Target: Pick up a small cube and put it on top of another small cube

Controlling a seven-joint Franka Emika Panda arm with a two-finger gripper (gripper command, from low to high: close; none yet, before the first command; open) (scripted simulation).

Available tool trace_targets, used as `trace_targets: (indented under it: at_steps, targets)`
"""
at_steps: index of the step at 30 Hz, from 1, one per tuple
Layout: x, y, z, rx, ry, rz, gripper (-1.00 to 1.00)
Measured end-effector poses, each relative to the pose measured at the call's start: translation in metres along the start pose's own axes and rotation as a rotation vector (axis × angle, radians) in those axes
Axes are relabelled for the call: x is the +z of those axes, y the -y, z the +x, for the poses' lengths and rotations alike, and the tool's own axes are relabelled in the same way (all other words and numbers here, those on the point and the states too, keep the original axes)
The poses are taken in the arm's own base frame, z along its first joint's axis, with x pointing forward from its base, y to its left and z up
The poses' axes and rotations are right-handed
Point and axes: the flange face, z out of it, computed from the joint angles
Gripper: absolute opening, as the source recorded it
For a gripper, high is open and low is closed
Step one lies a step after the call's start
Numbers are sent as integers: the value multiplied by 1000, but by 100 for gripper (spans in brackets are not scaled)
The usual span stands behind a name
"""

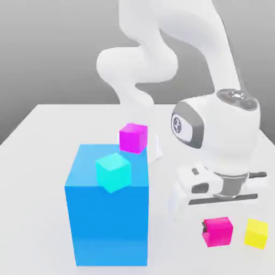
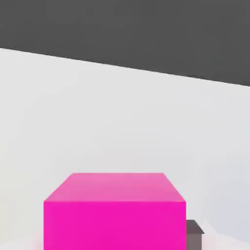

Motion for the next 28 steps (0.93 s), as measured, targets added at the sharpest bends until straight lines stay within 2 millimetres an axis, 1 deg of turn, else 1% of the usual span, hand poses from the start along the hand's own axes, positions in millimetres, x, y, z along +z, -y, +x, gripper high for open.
trace_targets:
  at_steps: [3,5,9,10,12,13,14,15,17,18,23,24,25,26,28]
  targets:
    - [-46,-22,41,65,-42,-33,-100]
    - [-79,-42,66,119,-61,-50,-100]
    - [-144,-78,96,215,-54,-60,-100]
    - [-156,-92,105,254,-33,-57,-100]
    - [-175,-123,124,354,34,-39,-100]
    - [-187,-137,129,387,60,-26,-100]
    - [-197,-148,132,406,76,-15,-100]
    - [-193,-154,133,415,85,-9,-100]
    - [-170,-157,132,422,92,-4,-100]
    - [-156,-158,130,423,93,-3,100]
    - [-156,-158,130,423,93,-3,100]
    - [-149,-159,129,423,91,-5,100]
    - [-153,-159,130,424,91,-6,100]
    - [-163,-159,131,424,90,-6,100]
    - [-191,-159,134,424,90,-6,100]
